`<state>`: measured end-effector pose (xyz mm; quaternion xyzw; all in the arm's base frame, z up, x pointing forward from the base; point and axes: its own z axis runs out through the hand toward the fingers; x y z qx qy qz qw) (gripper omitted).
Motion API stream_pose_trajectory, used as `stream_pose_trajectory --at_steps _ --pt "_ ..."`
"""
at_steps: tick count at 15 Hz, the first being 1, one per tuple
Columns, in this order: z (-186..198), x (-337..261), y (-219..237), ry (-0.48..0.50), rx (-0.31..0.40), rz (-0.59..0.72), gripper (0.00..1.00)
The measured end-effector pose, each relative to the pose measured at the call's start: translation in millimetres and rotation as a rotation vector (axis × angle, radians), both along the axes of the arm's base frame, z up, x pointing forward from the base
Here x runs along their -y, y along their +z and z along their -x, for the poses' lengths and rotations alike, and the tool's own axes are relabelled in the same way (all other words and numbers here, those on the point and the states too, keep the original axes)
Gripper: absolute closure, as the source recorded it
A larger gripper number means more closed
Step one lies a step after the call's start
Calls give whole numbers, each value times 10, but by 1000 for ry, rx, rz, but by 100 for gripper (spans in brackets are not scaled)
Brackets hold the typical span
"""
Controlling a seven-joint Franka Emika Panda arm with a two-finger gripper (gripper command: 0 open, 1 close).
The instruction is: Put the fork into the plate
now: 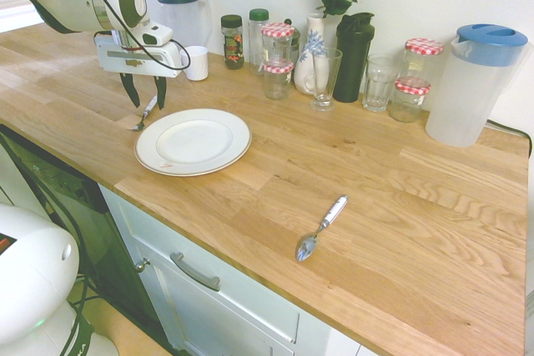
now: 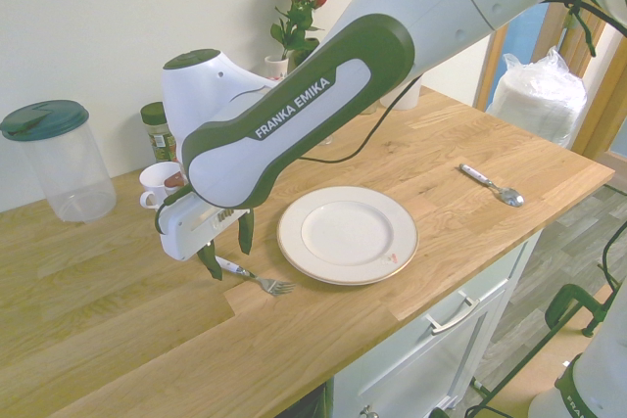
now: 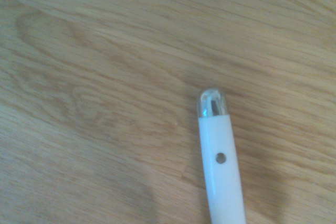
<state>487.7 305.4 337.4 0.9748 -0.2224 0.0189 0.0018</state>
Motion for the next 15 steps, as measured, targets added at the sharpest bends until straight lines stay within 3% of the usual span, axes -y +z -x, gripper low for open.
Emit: stream_pose_trajectory --at_steps 15 --pt "10 -46 -82 5 -12 6 100"
